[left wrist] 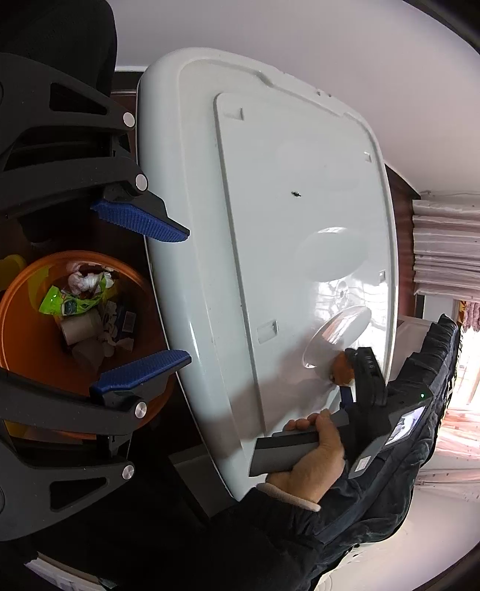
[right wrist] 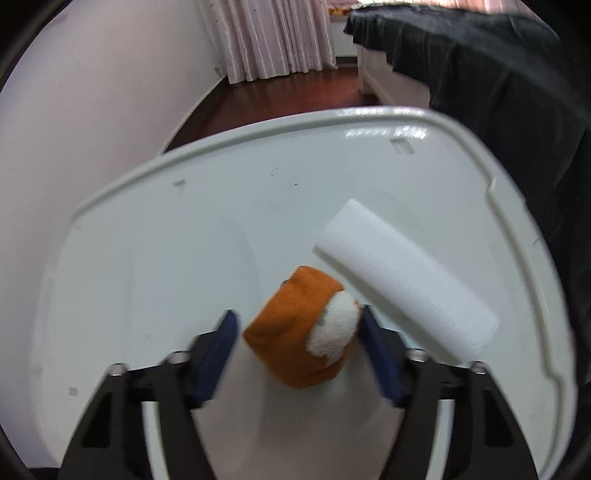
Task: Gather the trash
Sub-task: 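Move the right tool back over the table and grasp the orange sock, then grasp the white foam roll with the left tool while the right tool holds the sock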
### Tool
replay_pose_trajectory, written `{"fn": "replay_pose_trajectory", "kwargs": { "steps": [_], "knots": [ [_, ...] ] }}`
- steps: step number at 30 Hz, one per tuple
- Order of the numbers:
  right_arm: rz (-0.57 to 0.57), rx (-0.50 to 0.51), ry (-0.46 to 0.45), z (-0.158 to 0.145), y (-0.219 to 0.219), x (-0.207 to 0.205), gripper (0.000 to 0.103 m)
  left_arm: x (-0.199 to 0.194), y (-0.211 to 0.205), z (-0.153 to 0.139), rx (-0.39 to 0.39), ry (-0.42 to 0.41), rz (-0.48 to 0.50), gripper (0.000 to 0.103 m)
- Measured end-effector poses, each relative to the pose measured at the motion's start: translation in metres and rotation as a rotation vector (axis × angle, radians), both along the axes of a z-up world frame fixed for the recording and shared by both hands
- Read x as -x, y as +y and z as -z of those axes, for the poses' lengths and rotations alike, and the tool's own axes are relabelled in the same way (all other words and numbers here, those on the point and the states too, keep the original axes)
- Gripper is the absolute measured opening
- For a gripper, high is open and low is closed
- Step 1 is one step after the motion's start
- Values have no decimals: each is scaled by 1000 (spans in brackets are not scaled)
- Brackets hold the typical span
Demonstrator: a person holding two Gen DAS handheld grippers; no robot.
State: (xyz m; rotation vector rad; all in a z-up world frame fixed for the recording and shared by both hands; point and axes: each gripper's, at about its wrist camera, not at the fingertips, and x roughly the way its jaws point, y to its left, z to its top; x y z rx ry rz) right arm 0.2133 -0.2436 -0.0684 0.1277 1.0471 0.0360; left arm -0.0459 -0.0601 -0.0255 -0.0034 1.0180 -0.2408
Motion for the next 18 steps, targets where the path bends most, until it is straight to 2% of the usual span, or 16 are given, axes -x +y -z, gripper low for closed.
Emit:
{"fn": "replay_pose_trajectory", "kwargs": {
  "steps": [1,3,5,9,11,13,18],
  "knots": [
    [-4,11,-14,-1,-1,3,39,-1,-1,0,-2,2,0,60],
    [-9,-37,-14,-2,-8,9,32,-2,-5,-3,3,7,4,60],
    [-8,-108,-16,-9,-18,20,31,-5,-8,-6,4,6,12,60],
    [-31,-150,-88,-41,-36,57,31,-18,-23,-18,-12,-17,32,60],
    [-41,-142,-116,-58,-50,81,31,-30,-35,-22,-12,-19,40,68],
    [-38,-104,-139,-69,-65,103,32,-48,-49,-25,-15,-21,31,71],
    [31,-58,-141,-69,-112,148,32,-106,-87,-25,60,33,15,71]
  ]
}}
